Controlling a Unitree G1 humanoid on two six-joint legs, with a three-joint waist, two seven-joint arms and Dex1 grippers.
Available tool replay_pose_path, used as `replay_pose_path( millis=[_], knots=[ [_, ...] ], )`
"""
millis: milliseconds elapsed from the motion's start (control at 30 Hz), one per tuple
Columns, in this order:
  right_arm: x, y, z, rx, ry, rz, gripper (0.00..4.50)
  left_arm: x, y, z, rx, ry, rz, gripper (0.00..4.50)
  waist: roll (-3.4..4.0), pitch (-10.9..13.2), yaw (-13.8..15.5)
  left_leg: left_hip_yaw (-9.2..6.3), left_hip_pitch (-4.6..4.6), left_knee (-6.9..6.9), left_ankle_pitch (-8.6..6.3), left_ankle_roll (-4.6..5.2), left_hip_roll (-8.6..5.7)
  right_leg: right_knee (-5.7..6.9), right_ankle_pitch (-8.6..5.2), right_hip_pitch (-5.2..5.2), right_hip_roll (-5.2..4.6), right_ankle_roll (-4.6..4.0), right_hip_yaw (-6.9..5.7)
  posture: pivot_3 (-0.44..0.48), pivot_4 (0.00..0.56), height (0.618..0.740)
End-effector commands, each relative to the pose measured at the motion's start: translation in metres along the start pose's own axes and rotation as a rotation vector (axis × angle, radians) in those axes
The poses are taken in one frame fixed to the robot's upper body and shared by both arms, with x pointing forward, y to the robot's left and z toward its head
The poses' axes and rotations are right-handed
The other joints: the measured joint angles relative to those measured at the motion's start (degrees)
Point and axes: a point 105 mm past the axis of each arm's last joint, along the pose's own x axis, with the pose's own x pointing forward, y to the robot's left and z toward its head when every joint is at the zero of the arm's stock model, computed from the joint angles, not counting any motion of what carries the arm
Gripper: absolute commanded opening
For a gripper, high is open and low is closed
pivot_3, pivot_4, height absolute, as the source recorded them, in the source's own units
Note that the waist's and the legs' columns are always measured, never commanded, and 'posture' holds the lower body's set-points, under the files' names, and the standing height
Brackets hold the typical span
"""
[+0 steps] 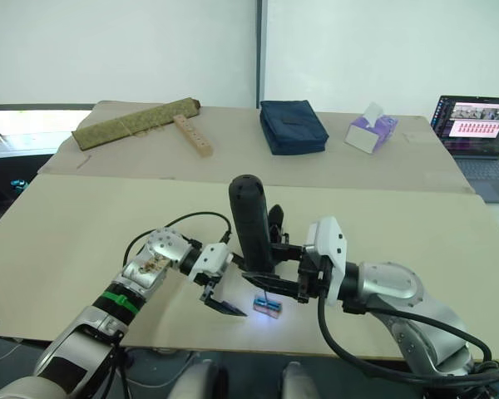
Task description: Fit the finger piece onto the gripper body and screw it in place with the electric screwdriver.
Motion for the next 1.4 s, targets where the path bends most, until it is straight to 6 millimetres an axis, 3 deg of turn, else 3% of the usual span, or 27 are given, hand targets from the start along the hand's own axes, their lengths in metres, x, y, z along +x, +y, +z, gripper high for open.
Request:
replay_pose_path(
  millis=[33, 433, 667, 1400],
  knots=[
    [0.000, 0.003, 0.017, -0.072, -0.063, 0.014, 1.91, -0.003, 0.005, 0.009, 0.045, -0.008, 0.005, 4.50, 0.00, 0.0, 0.0, 0.00, 0.00, 0.00, 0.00, 0.00, 0.00, 0.00, 0.00, 0.00, 0.00, 0.00, 0.00, 0.000, 0.150, 0.738],
    [-0.002, 0.006, 0.017, -0.043, -0.049, 0.031, 1.91, -0.002, 0.006, 0.009, 0.047, -0.008, 0.010, 4.50, 0.00, 0.0, 0.0, 0.00, 0.00, 0.00, 0.00, 0.00, 0.00, 0.00, 0.00, 0.00, 0.00, 0.00, 0.00, 0.000, 0.150, 0.738],
    [-0.001, 0.005, 0.027, -0.060, -0.088, 0.028, 1.91, -0.002, 0.006, 0.009, 0.047, -0.008, 0.009, 4.50, 0.00, 0.0, 0.0, -0.01, 0.00, 0.00, 0.00, 0.00, 0.00, 0.00, 0.00, 0.00, 0.00, 0.00, 0.00, 0.000, 0.150, 0.738],
    [0.002, 0.004, 0.022, -0.090, -0.073, 0.024, 1.91, -0.004, 0.005, 0.010, 0.046, -0.005, 0.008, 4.50, 0.00, 0.0, 0.0, 0.00, 0.00, 0.00, 0.00, 0.00, 0.00, 0.00, 0.00, 0.00, 0.00, 0.00, 0.00, 0.000, 0.150, 0.738]
  ],
)
